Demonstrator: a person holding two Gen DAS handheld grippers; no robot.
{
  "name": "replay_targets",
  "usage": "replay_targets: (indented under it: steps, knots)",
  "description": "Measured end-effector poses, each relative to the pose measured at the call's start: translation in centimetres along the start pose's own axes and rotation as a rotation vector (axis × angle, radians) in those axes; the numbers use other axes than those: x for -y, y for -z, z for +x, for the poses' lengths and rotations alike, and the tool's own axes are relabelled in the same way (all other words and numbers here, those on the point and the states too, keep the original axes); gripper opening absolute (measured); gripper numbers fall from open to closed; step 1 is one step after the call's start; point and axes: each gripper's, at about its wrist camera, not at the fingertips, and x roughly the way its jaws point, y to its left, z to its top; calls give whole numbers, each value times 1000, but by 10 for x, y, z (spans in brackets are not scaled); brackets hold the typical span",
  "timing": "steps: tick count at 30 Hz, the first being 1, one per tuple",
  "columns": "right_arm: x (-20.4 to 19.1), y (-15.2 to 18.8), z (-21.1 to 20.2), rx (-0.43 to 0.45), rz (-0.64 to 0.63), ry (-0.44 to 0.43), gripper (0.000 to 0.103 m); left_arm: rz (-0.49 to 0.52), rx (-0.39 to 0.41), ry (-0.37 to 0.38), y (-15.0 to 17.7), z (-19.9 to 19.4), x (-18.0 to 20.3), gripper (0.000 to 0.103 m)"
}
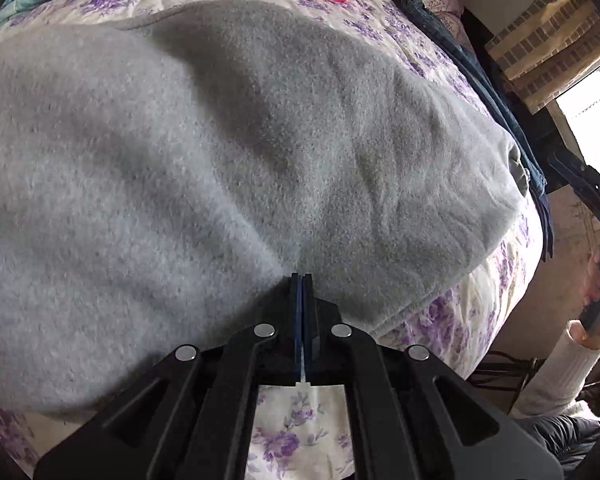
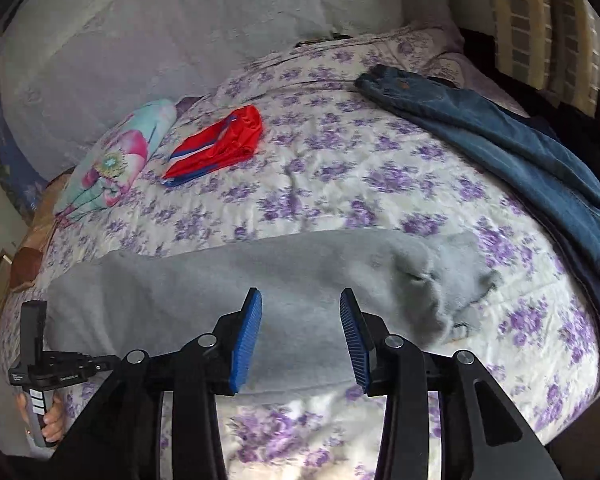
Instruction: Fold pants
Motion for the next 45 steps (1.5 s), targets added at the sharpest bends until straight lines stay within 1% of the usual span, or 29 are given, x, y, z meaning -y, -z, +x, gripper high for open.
replay_targets:
  steps: [2,3,4,5,7,9,11,13,17,20,22,24,26,30,32,34,37,38,39,40,42,44,45]
  knots:
    - [-43,-29,34,-59,-118,-120,41,-21,8,24,4,-1,-5,1]
    - [-67,-42,52,-86,-178,-162,41,-22,12,22,5,-2,-5,1]
    - [-88,-55,73,-117,-231,-186,41,-24,14,15,5,-1,-4,1]
    - [-106,-65,95,-157,-277,-199,41,-22,14,4,5,-1,-2,1]
    - [-139,-75,138,-249,-358,-211,41,-8,9,-22,3,0,3,1]
    - [-161,-74,174,-323,-431,-189,41,5,2,-40,2,1,7,1]
    - [-174,-67,195,-383,-475,-193,41,11,-5,-42,0,2,8,1]
    - [-183,-57,199,-405,-502,-204,41,8,-12,-29,-1,3,7,1]
    - [-191,-39,185,-385,-556,-222,40,16,-24,-1,-3,2,1,1]
    - [-188,-32,188,-388,-552,-214,40,28,-30,8,-6,4,0,1]
    - [-187,-34,189,-401,-511,-244,31,29,-31,10,-8,4,1,1]
    - [-191,-36,186,-408,-514,-276,27,29,-28,11,-8,4,0,1]
    - [-194,-37,187,-413,-528,-288,27,30,-21,13,-8,3,-1,1]
    - [-194,-44,207,-476,-444,-395,27,25,-20,15,-6,2,-4,1]
    - [-197,-44,219,-504,-423,-422,27,27,-15,9,-4,1,-2,1]
    - [-199,-41,231,-532,-415,-420,29,26,-8,4,-1,0,-2,1]
    - [-203,-35,237,-513,-437,-395,27,21,-4,1,0,-1,-2,1]
    - [-205,-33,234,-495,-455,-378,23,21,-3,0,2,-1,-2,1]
    - [-209,-32,230,-473,-486,-347,14,21,-2,-1,2,-1,-2,1]
    - [-213,-32,225,-460,-512,-330,13,22,-1,-2,3,-2,-3,1]
    - [-217,-44,212,-425,-513,-303,12,24,1,-3,5,-2,-3,1]
    - [-217,-66,201,-383,-510,-287,11,25,3,-3,9,-1,-1,1]
    - [-218,-74,200,-388,-504,-289,10,25,6,-4,10,-1,0,1]
